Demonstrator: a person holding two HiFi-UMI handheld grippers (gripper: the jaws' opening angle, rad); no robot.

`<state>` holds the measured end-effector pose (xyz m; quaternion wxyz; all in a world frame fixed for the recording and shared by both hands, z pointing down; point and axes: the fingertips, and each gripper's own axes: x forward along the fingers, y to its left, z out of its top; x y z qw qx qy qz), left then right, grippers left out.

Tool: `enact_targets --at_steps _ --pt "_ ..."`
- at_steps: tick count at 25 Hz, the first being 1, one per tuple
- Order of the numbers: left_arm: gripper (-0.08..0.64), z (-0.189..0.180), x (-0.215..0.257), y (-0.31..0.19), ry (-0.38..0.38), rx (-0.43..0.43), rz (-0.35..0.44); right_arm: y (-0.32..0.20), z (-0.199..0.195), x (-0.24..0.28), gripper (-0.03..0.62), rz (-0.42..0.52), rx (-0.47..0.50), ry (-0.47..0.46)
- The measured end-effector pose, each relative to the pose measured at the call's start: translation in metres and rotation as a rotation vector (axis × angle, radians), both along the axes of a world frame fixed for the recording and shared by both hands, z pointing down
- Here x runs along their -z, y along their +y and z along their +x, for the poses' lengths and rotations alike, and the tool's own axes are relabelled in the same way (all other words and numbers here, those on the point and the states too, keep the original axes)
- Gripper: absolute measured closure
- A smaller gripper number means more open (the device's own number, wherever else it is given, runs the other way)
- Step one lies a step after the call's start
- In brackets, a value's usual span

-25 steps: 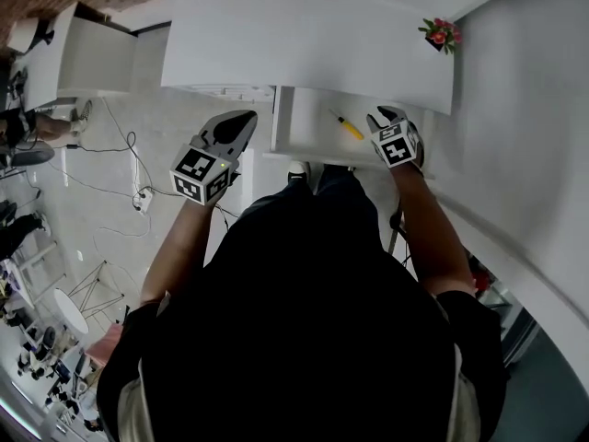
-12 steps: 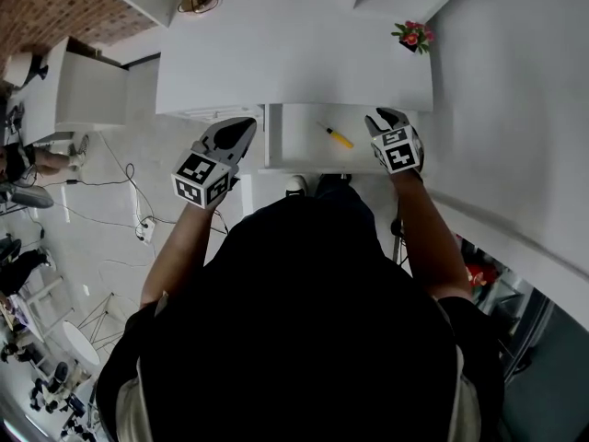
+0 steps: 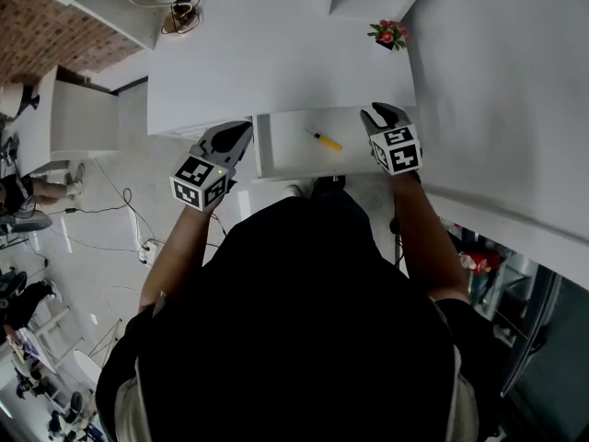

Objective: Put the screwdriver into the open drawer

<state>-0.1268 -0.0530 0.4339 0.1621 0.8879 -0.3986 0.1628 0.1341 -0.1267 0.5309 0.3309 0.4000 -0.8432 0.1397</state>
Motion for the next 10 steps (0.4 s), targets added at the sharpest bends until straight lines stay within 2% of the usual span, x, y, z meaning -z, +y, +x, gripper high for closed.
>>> enact_targets --at_steps 4,10 --pt "0.543 0.009 0.002 -0.007 -0.001 -0.024 0.000 0.000 0.004 0.021 0.460 0.007 -0.038 -0.065" --pt "0.543 0.027 0.002 -0.005 0.005 -0.062 0.007 0.012 0.021 0.041 0.460 0.024 -0.088 -0.112"
